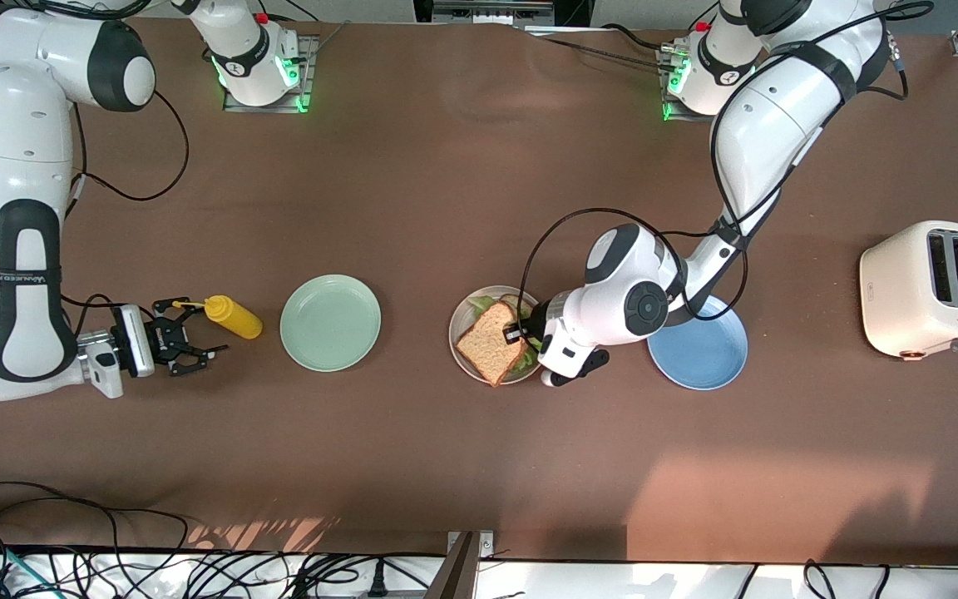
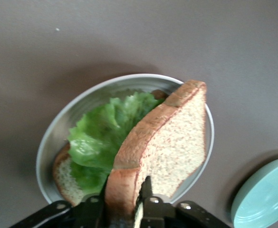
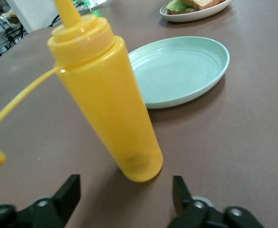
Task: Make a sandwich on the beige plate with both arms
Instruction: 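Release the toast with the left gripper while the right gripper draws back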
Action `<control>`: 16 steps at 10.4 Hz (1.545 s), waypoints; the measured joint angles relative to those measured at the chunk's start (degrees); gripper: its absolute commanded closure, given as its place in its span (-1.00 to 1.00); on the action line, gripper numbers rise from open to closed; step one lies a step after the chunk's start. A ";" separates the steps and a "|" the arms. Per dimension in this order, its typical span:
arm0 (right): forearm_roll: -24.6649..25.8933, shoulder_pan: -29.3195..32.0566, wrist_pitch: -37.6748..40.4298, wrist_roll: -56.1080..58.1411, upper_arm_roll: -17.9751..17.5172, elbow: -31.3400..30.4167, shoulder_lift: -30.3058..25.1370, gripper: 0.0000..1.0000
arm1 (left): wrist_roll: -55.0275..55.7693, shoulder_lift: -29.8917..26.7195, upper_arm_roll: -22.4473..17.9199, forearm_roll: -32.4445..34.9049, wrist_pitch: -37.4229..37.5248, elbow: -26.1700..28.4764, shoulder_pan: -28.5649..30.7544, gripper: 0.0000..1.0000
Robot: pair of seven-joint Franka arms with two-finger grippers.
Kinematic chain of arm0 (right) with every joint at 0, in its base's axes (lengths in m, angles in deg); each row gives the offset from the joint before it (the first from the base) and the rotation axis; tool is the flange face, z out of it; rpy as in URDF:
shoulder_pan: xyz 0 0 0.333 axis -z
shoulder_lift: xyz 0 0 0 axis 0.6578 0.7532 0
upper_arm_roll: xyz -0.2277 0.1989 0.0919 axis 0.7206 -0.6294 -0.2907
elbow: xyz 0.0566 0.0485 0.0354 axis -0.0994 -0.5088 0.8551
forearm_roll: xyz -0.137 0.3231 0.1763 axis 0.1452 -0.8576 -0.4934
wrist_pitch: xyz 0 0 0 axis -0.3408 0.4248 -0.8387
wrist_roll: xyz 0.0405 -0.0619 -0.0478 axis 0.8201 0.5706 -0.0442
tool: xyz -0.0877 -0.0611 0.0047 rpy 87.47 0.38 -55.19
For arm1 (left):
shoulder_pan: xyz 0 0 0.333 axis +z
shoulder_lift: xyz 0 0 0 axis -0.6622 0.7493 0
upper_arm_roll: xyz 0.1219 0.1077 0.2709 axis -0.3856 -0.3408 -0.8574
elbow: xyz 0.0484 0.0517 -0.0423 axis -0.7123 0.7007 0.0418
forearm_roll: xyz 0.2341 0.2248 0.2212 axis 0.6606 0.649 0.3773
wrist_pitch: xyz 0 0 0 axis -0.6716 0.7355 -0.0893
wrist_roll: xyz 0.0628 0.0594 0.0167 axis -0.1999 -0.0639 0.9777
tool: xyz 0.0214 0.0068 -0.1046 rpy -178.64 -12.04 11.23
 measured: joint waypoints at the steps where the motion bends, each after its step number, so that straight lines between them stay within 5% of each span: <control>1: 0.00 0.02 -0.07 0.53 0.89 0.29 -0.69 -1.00 | 0.00 0.00 -0.36 0.00 0.62 0.02 0.01 -1.00; 6: 0.08 -0.06 -8.72 0.62 3.44 -2.69 -10.82 -1.00 | -0.01 -0.63 -1.07 0.01 5.23 -0.33 1.98 -1.00; 9: 2.68 -1.78 -14.61 -2.09 4.55 -8.55 -19.98 -1.00 | -0.22 -3.10 -1.00 5.64 8.21 -0.81 6.08 -1.00; 12: 12.68 -4.77 -15.34 -26.25 5.14 -10.43 -28.65 -1.00 | -2.81 -7.96 -1.02 12.85 11.53 -1.08 9.85 -1.00; 16: 23.77 -8.91 -15.33 -60.10 5.15 -11.21 -36.71 -1.00 | -16.97 -16.12 -1.11 13.91 20.03 -1.70 17.75 -1.00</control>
